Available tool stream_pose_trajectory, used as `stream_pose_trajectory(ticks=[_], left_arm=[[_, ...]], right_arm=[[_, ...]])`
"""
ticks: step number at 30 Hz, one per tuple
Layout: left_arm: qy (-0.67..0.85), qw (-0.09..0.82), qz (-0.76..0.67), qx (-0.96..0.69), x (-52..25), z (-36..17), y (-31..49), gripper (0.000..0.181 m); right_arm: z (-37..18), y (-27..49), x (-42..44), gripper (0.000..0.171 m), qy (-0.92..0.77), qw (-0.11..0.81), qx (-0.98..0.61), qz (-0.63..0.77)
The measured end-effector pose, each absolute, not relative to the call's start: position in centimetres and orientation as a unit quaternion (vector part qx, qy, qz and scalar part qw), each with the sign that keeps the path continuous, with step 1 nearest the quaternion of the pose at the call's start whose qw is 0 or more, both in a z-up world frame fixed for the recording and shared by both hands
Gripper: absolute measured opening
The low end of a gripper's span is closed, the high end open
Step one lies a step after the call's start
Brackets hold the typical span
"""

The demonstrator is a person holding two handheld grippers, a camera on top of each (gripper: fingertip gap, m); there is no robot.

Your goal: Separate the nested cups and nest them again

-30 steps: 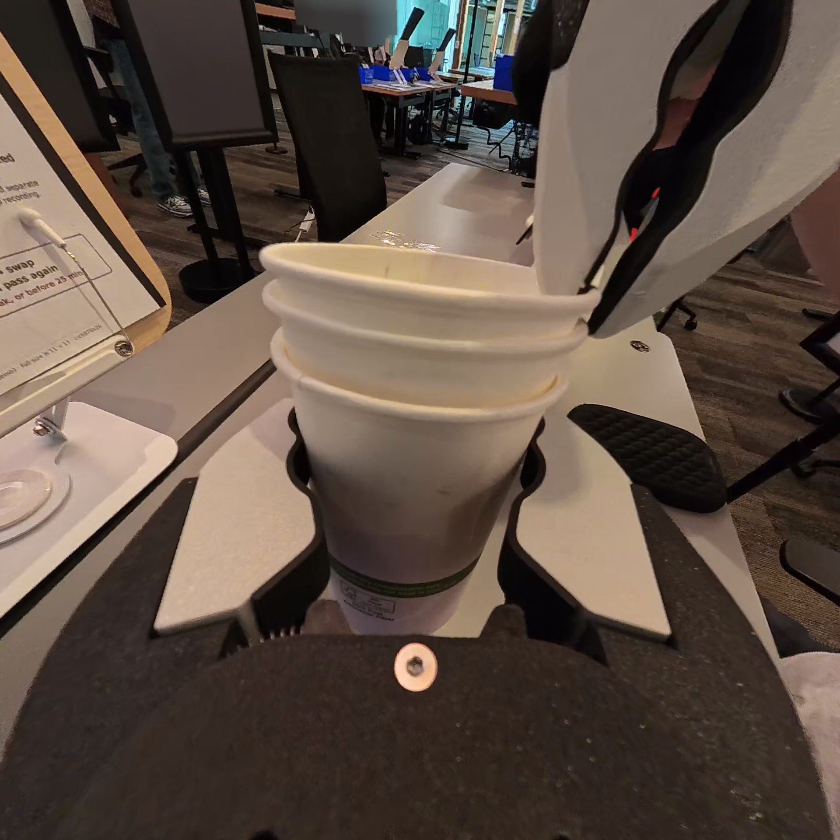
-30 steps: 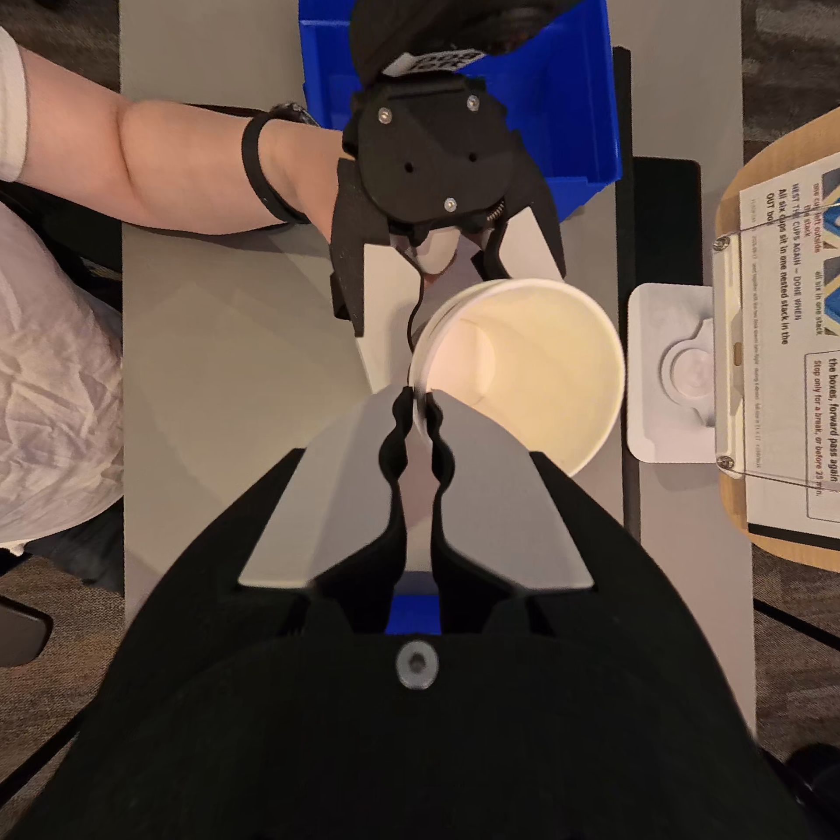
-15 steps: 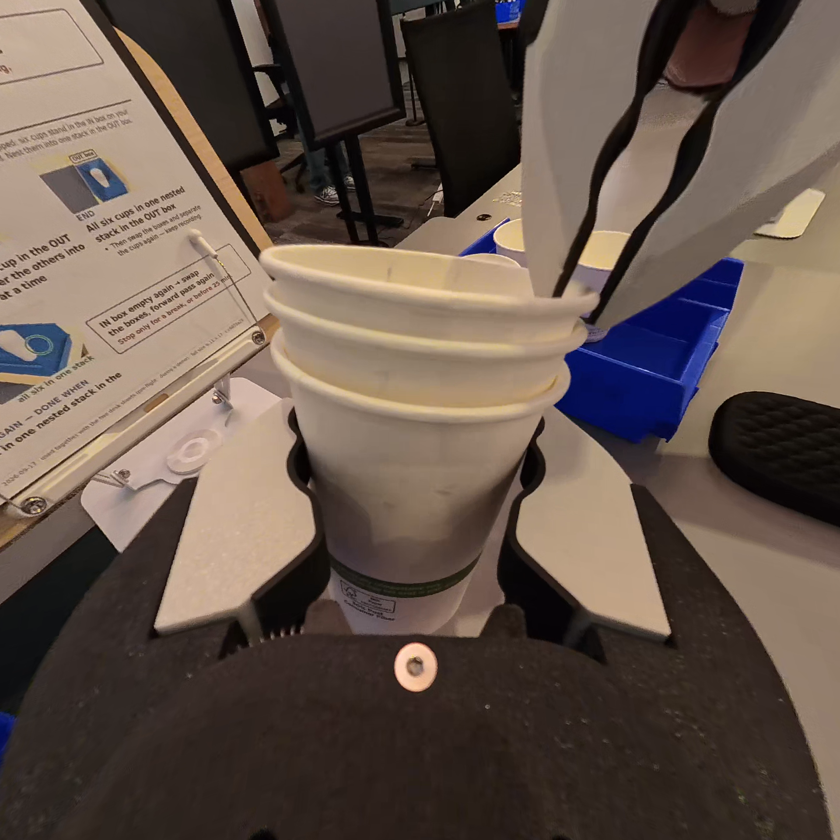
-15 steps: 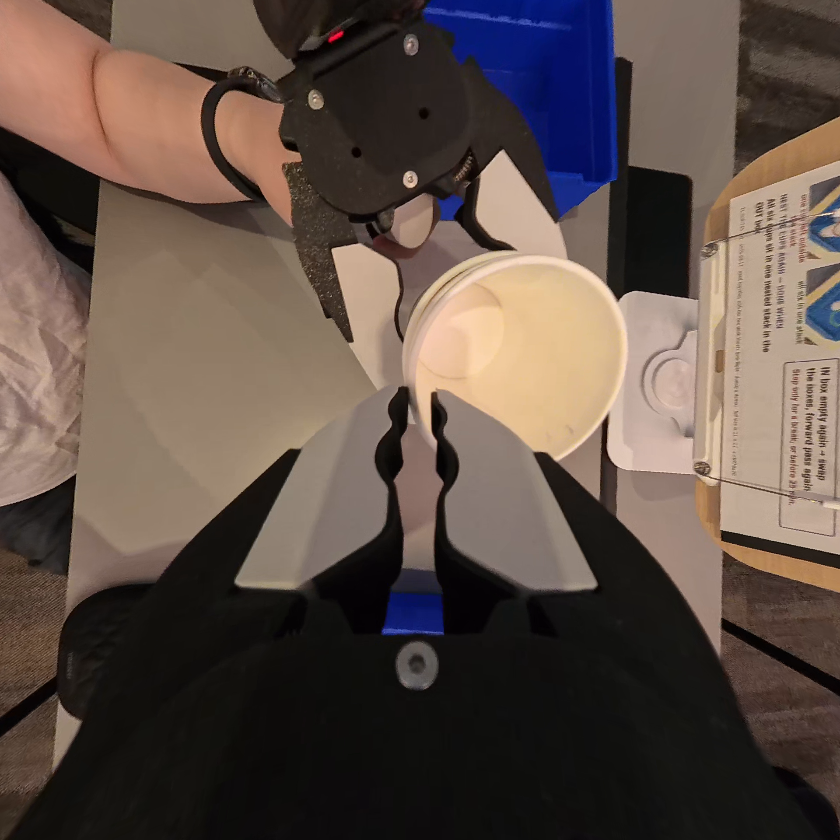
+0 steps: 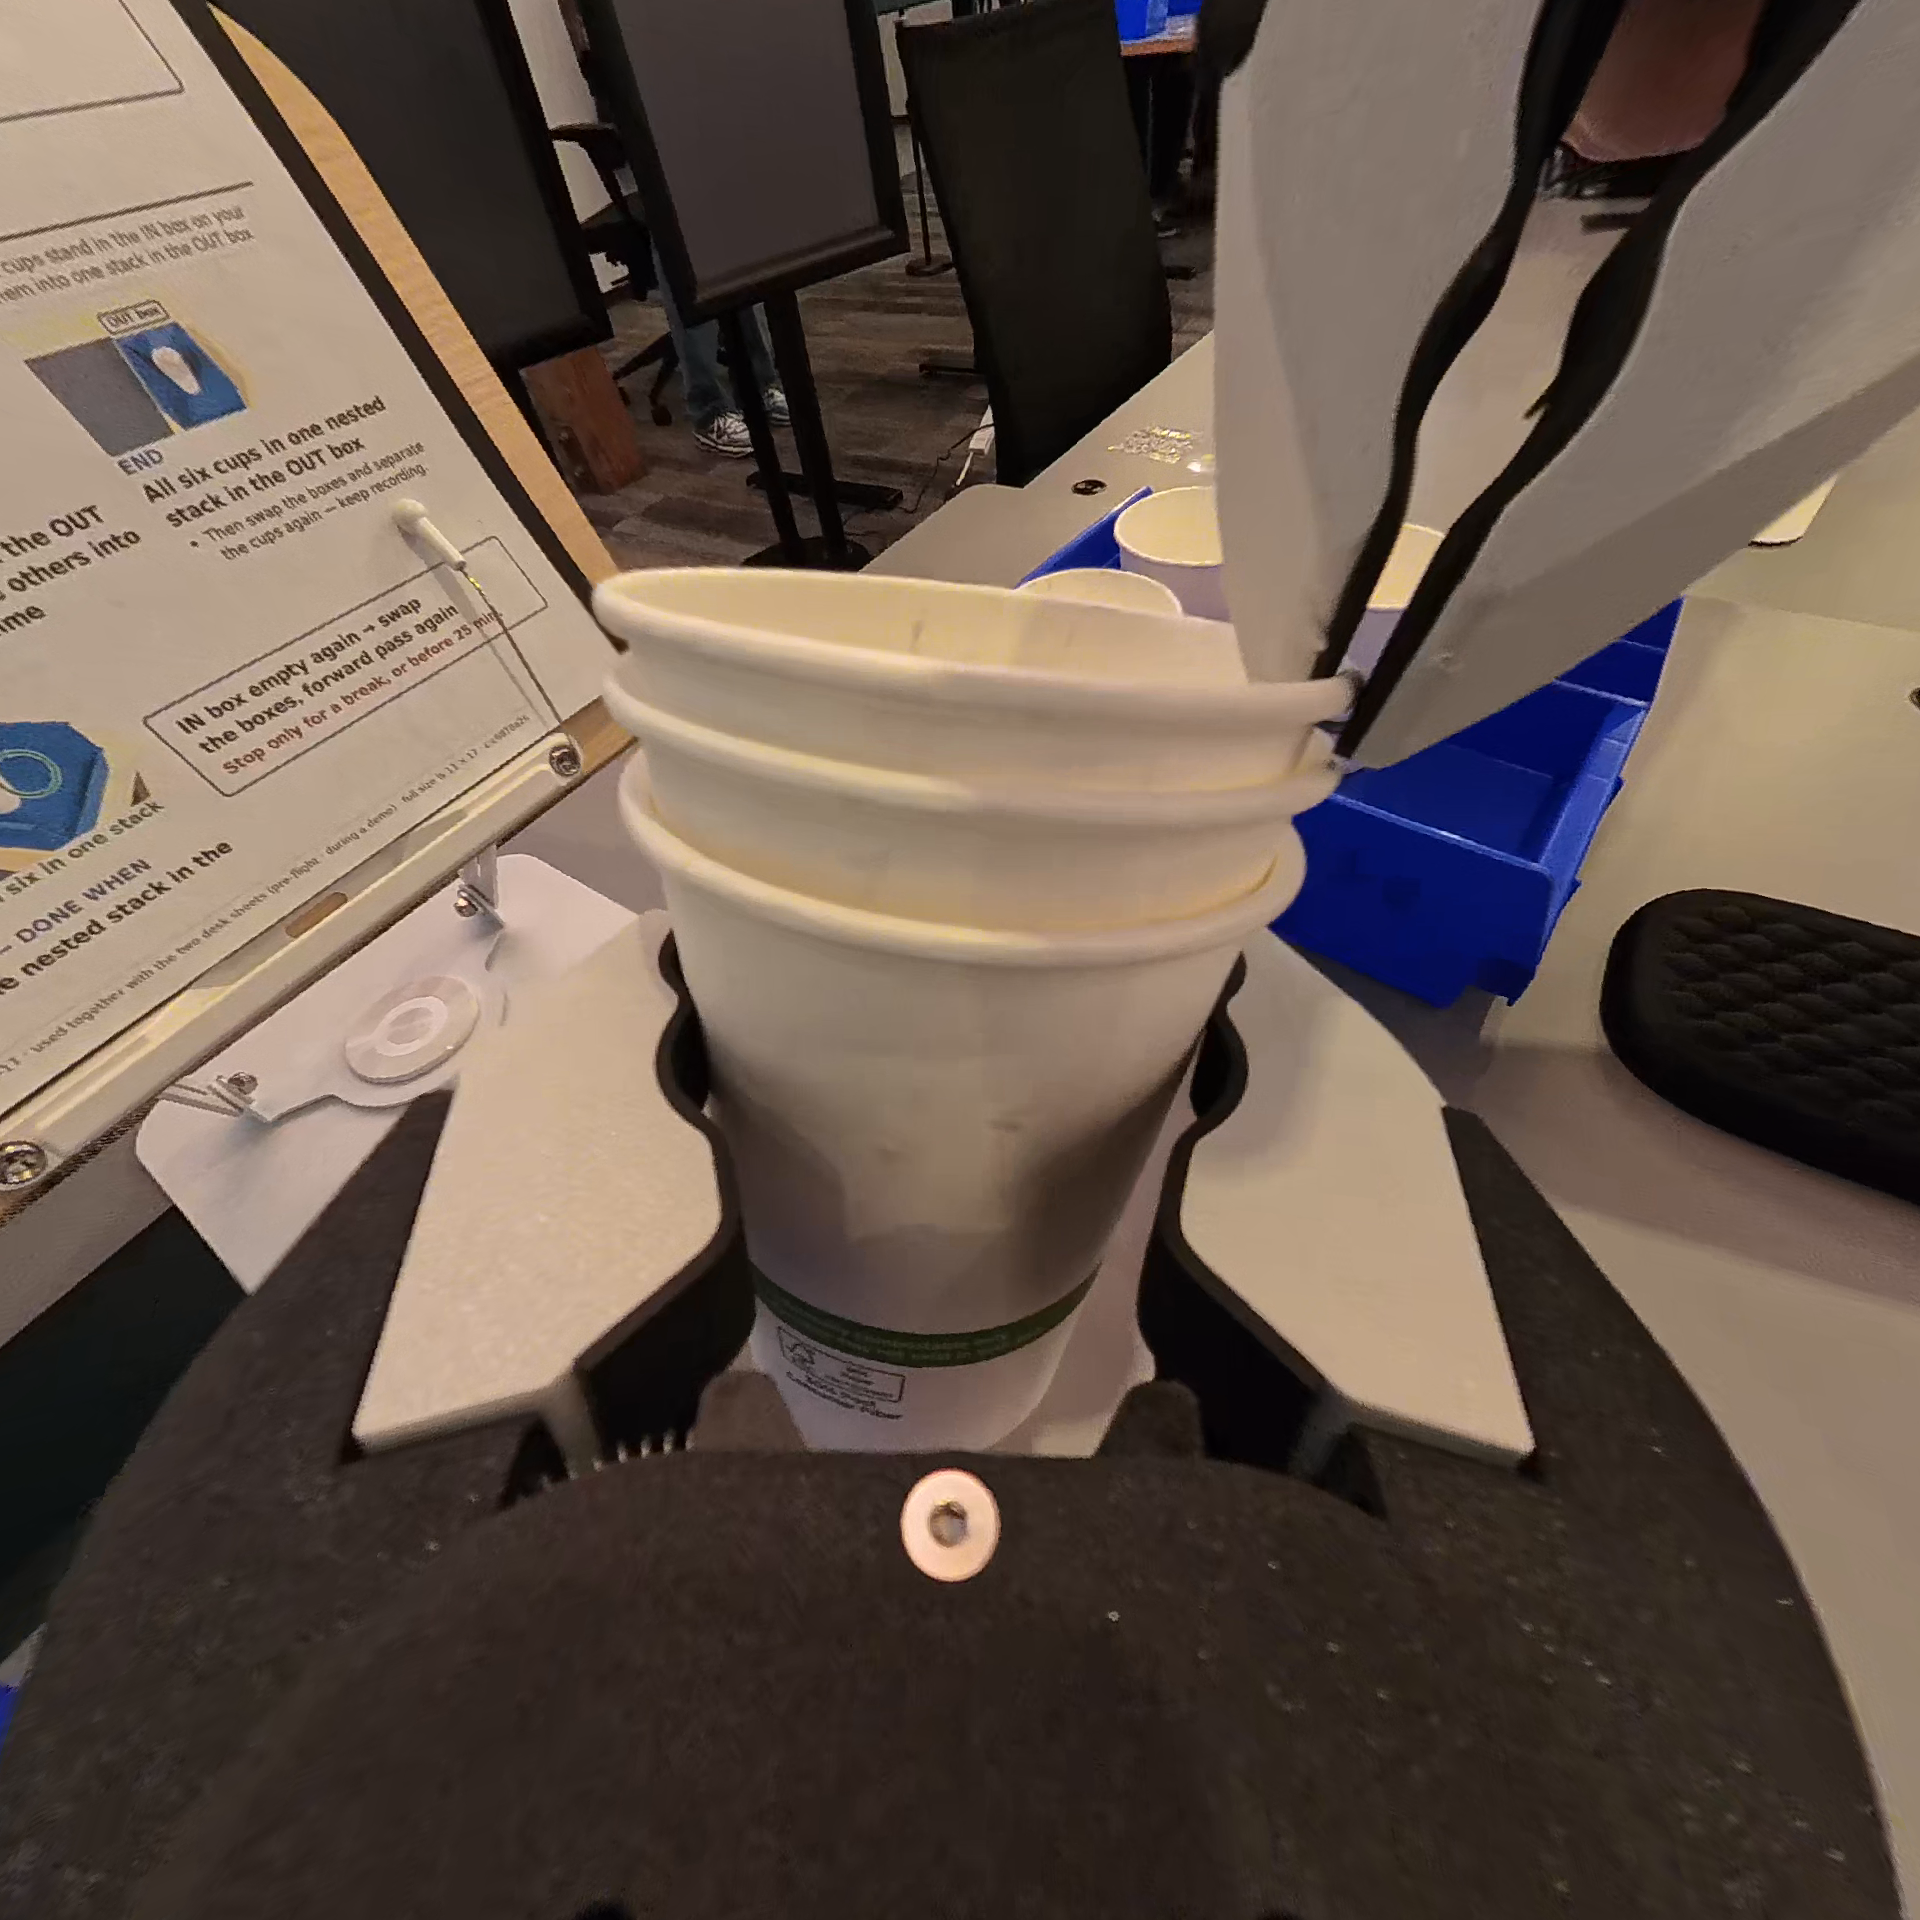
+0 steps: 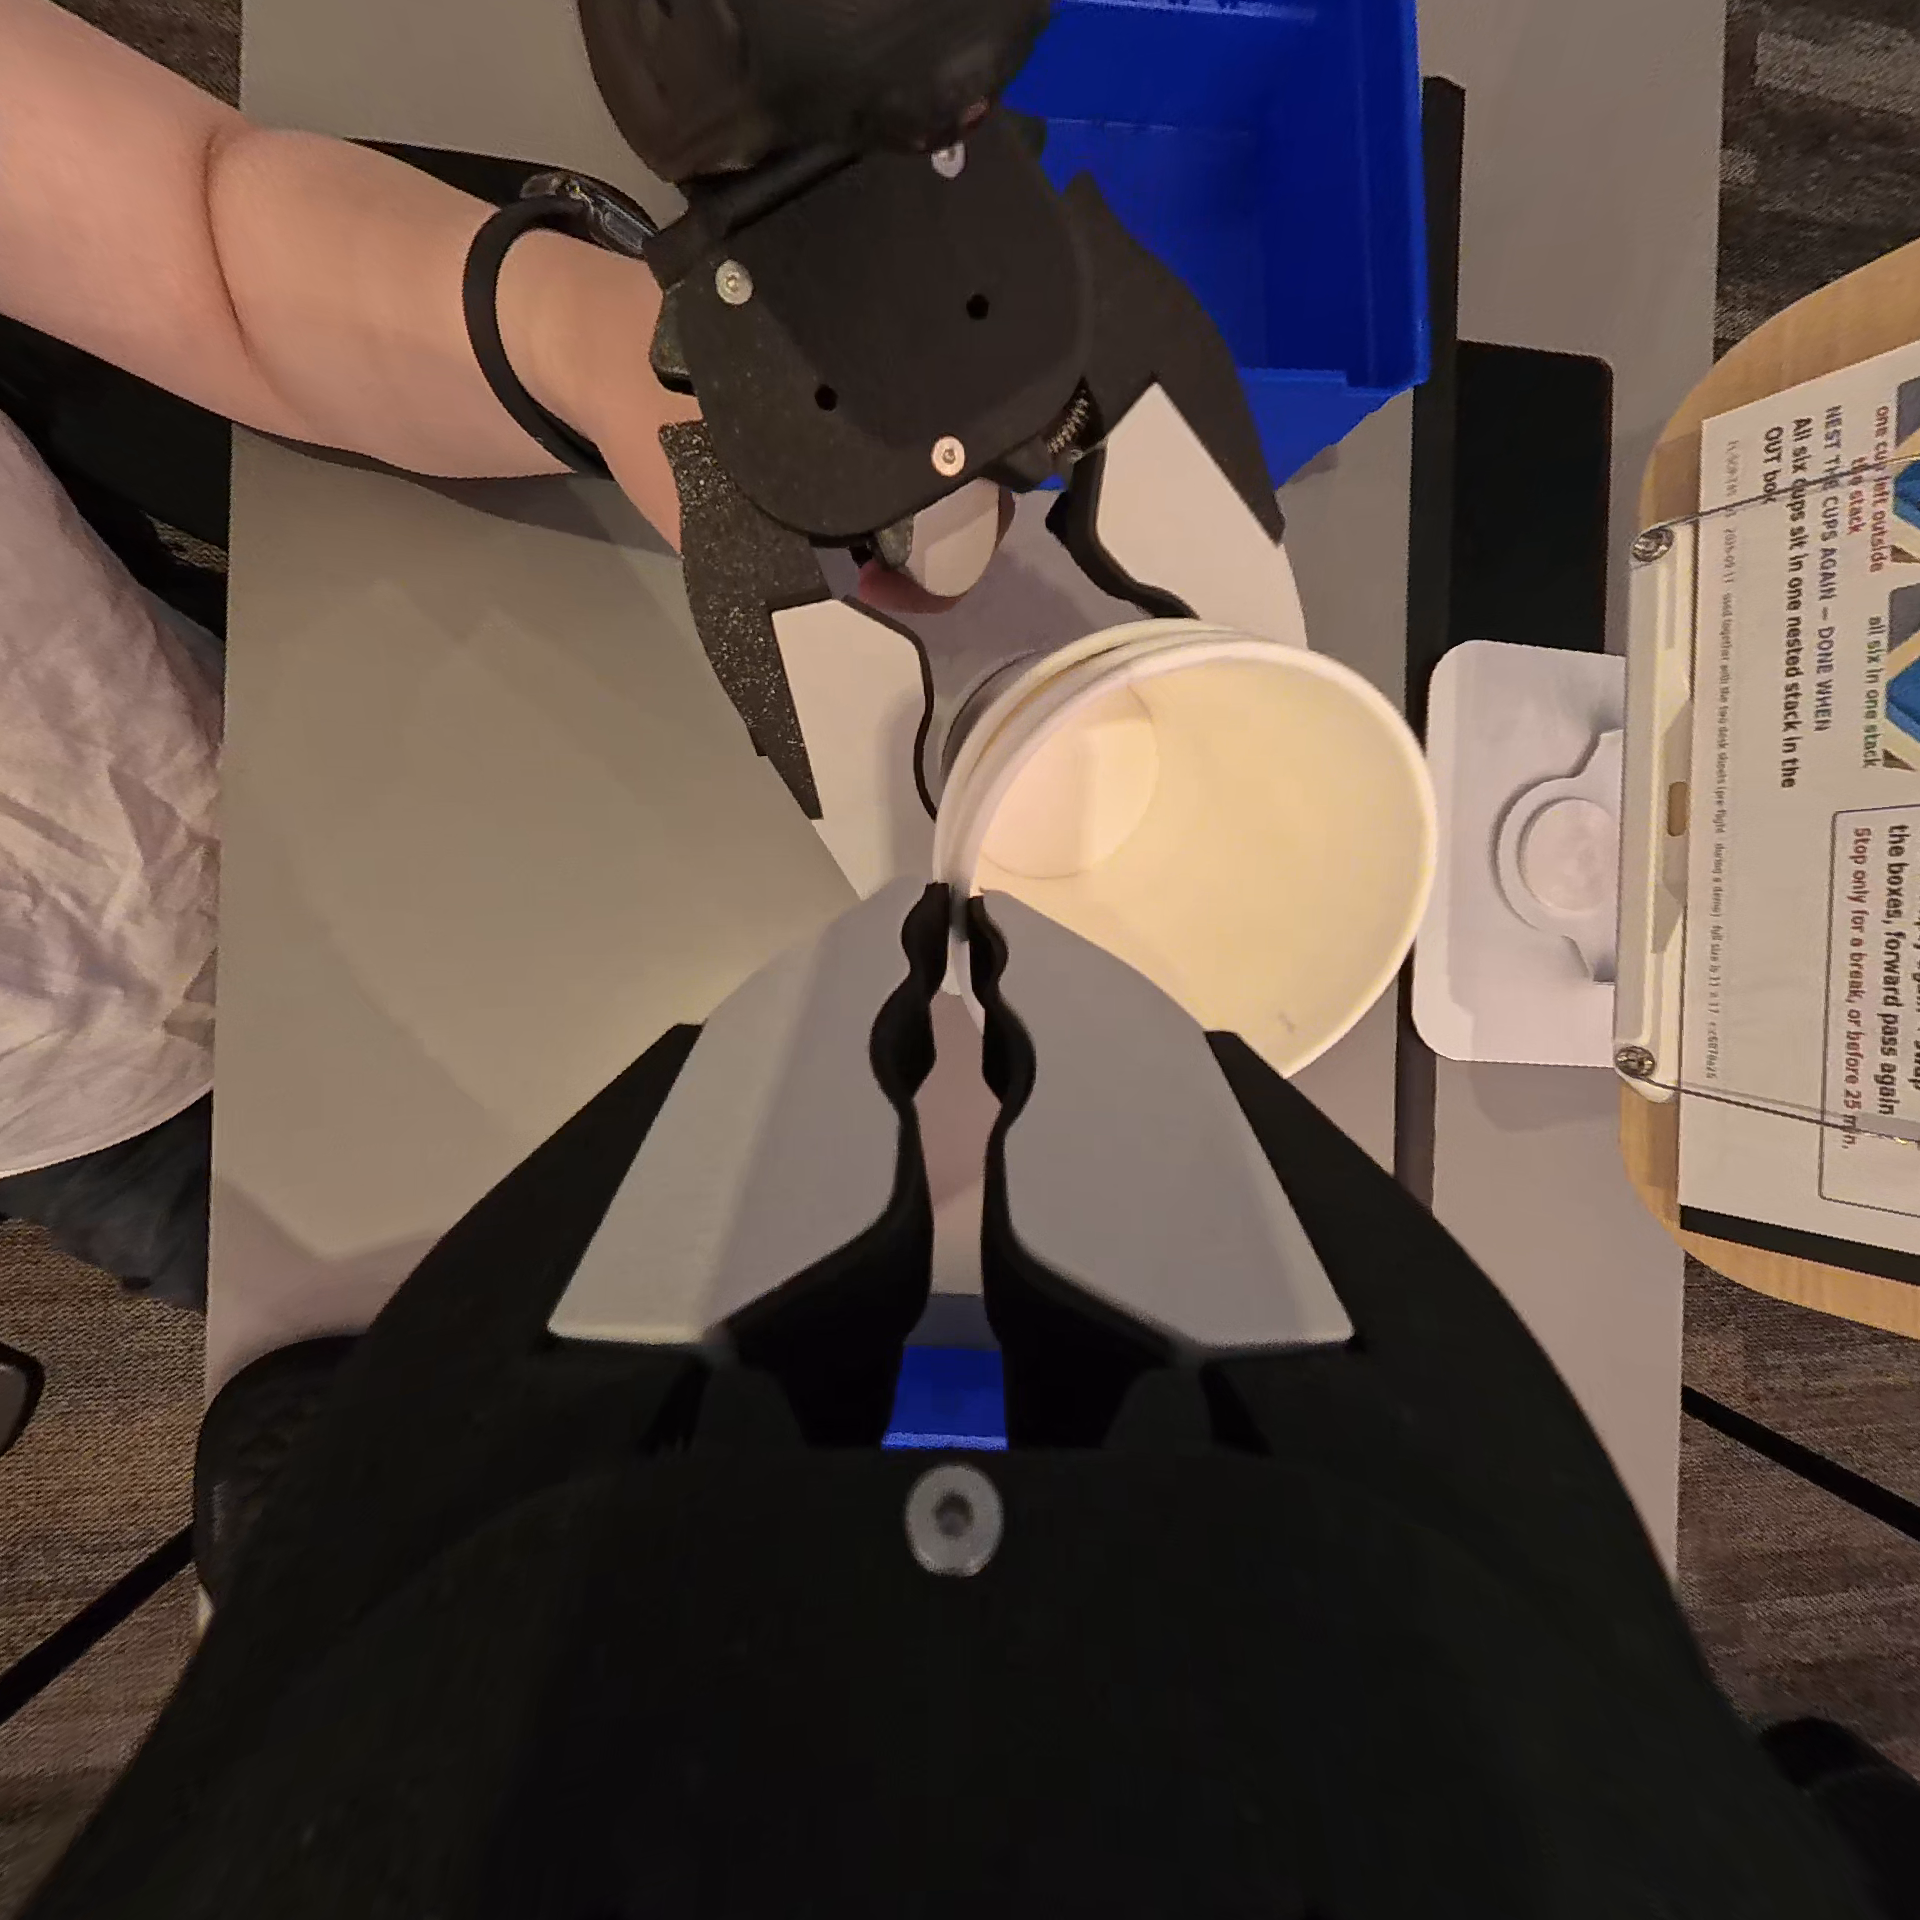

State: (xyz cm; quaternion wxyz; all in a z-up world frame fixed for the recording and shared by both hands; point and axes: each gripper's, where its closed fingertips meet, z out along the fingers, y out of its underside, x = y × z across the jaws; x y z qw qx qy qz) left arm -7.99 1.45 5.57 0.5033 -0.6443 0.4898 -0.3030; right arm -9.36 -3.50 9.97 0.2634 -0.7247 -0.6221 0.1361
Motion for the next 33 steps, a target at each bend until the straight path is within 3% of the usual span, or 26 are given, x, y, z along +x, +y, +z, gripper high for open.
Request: stream_pose_trajectory(ticks=[11,19,26,33], left_arm=[[0.494,0.428,-0.477,-0.587,-7.0,6.8,-1.6,0.093],[0.494,0.41,-0.489,-0.59,-7.3,6.2,-1.2,0.094],[0.496,0.396,-0.476,-0.609,-7.6,4.9,-0.2,0.094],[0.482,0.404,-0.481,-0.611,-8.6,5.7,0.5,0.094]], right_arm=[[12.2,-5.1,-9.4,0.003,-0.613,0.218,-0.737,0.186],[17.2,-5.0,-7.5,0.003,-0.609,0.284,-0.729,0.132],[22.0,-6.6,-0.7,0.003,-0.547,0.338,-0.763,0.068],[15.0,-7.9,9.5,0.003,-0.47,0.249,-0.846,-0.024]])
